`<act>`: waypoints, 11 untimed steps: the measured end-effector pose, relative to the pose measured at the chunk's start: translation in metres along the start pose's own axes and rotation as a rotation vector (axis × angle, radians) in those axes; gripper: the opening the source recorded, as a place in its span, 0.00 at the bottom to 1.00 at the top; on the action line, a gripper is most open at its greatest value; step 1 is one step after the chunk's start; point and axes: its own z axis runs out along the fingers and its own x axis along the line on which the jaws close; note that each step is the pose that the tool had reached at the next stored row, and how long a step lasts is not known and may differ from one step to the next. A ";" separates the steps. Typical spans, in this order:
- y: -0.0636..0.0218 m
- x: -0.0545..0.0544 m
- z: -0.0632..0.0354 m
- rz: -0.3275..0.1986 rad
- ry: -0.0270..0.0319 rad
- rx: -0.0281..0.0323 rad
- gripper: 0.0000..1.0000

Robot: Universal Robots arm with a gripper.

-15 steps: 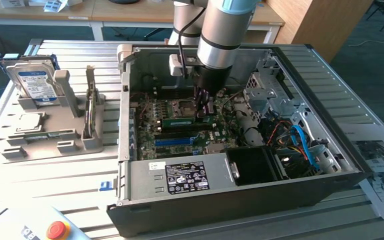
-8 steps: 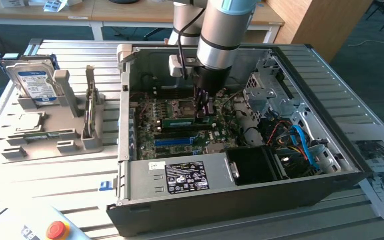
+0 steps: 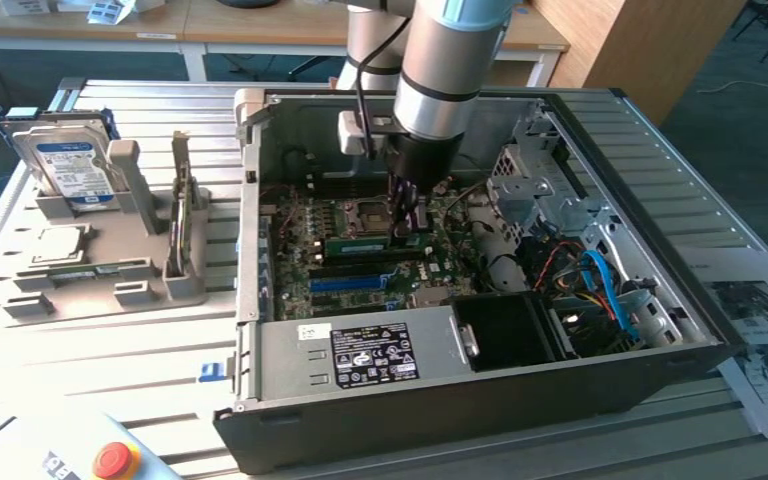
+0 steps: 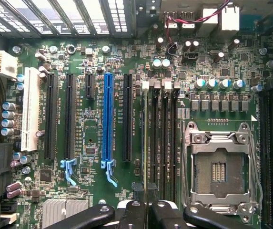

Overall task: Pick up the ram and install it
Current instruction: 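Insert the ram into the slot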

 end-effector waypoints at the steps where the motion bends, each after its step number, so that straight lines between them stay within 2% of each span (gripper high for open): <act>1: 0.0000 0.000 0.0002 0.000 0.0004 0.0005 0.12; 11: 0.0010 0.000 0.0017 0.000 0.0007 0.0010 0.12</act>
